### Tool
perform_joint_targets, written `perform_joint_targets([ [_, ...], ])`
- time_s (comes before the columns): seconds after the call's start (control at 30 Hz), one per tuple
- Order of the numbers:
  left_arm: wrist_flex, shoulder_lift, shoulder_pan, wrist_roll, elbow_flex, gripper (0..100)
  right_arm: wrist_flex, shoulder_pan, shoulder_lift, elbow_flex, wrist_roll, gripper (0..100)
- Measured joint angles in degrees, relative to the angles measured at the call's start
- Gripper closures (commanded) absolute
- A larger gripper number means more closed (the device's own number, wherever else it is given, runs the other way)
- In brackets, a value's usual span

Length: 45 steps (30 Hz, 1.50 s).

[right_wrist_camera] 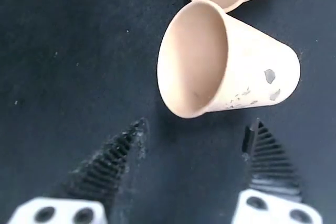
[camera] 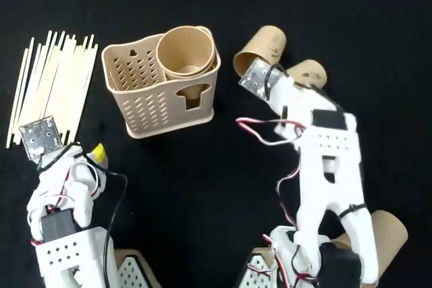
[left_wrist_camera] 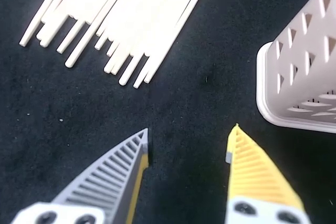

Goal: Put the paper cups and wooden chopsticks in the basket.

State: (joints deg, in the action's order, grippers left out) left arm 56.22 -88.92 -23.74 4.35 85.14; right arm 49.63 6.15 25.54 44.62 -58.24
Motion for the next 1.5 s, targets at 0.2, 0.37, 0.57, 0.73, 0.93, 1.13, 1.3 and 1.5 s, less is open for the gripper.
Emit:
perform_joint_targets([
  [0.2, 0.0, 0.0, 0.0, 0.0, 0.0, 76, -9.3, 0.1, 0.1, 3.3, 4.2, 69.8],
  [0.37, 0.0, 0.0, 0.0, 0.0, 0.0, 76, -23.6, 0.1, 0.1, 11.3, 4.6, 69.9],
  [0.57, 0.0, 0.0, 0.0, 0.0, 0.0, 76, -32.5, 0.4, 0.1, 16.0, 3.0, 85.6],
  [0.73, 0.0, 0.0, 0.0, 0.0, 0.0, 76, -34.5, 2.2, 0.1, 16.1, 2.8, 98.1],
  [0.93, 0.0, 0.0, 0.0, 0.0, 0.0, 76, -34.6, 3.6, 0.1, 16.1, 2.8, 98.6],
  [1.13, 0.0, 0.0, 0.0, 0.0, 0.0, 76, -34.5, 3.6, 0.1, 16.1, 5.6, 98.6],
  [1.3, 0.0, 0.0, 0.0, 0.0, 0.0, 76, -26.2, 3.7, 0.0, 9.7, 11.3, 98.6],
  [1.5, 0.0, 0.0, 0.0, 0.0, 0.0, 76, -8.4, 3.7, 0.0, -3.3, 17.8, 98.6],
])
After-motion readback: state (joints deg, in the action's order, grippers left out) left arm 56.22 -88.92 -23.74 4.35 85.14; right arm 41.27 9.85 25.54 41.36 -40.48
